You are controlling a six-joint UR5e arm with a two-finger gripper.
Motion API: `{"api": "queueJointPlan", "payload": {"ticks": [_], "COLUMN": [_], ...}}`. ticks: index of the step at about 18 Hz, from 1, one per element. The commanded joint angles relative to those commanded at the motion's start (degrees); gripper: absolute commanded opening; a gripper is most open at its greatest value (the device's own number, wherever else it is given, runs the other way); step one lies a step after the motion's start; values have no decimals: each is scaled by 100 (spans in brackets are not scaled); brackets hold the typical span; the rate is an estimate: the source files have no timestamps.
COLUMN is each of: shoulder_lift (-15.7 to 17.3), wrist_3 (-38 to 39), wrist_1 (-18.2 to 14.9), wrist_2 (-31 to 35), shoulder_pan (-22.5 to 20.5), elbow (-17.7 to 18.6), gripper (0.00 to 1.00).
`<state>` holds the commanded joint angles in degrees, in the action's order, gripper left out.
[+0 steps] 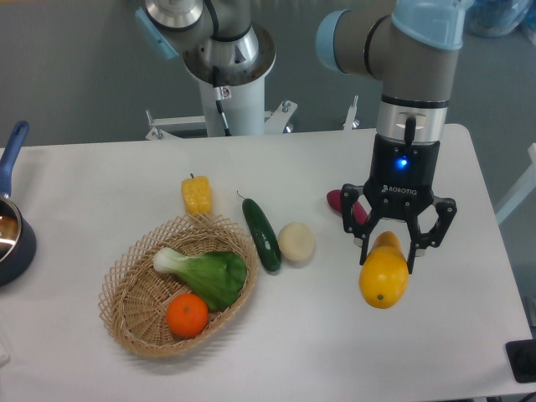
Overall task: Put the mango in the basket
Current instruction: 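Hold the yellow mango in the gripper and lift it slightly, then carry the held mango over the wicker basket and lower it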
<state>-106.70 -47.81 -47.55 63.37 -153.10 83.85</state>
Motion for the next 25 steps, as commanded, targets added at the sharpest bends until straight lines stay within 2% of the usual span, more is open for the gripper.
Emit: {"api": "queueJointPlan", "payload": {"ticks": [17, 25], "shoulder_lift": [-9, -88], "wrist_3": [44, 9], "wrist_1": [-9, -9], "wrist_2": [0, 53], "shoulder_pan": [35, 202], "elbow": [-18, 53], "gripper": [41, 41]}}
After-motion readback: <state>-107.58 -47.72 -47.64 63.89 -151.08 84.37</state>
